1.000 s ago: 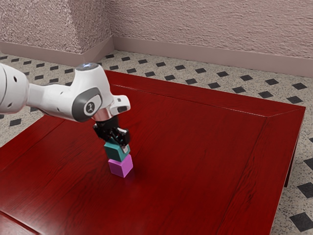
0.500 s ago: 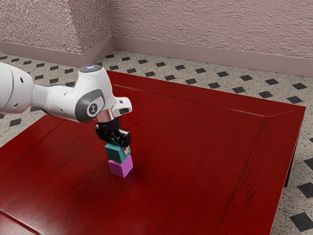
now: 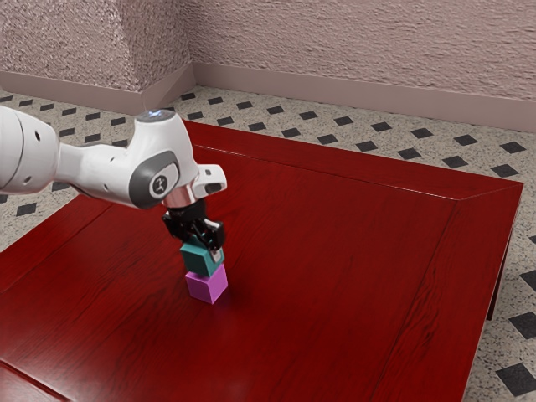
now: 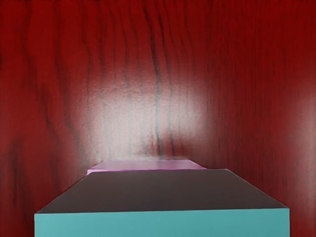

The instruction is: Pick up the blue block with one arm, and put the blue block on the pink block with one arm

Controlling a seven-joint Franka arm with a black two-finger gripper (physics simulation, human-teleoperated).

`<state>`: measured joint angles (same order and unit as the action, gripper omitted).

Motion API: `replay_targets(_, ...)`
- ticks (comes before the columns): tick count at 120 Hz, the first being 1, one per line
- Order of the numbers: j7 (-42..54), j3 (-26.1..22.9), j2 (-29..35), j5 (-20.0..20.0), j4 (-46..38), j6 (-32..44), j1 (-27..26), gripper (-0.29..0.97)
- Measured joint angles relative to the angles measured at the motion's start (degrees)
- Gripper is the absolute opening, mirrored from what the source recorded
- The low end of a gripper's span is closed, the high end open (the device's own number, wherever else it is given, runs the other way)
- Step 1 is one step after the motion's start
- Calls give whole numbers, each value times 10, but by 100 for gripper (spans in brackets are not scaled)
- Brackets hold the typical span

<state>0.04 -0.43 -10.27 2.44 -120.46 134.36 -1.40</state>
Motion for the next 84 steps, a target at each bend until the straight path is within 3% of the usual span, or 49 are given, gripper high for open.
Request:
replay_targets(39,8,-1,13,-1,14,-10,1,59)
replay_targets(56,11,-3,60,-2,22,-51,-1,63)
replay_targets(84,14,-5,69,-7,23,-85,-2,66)
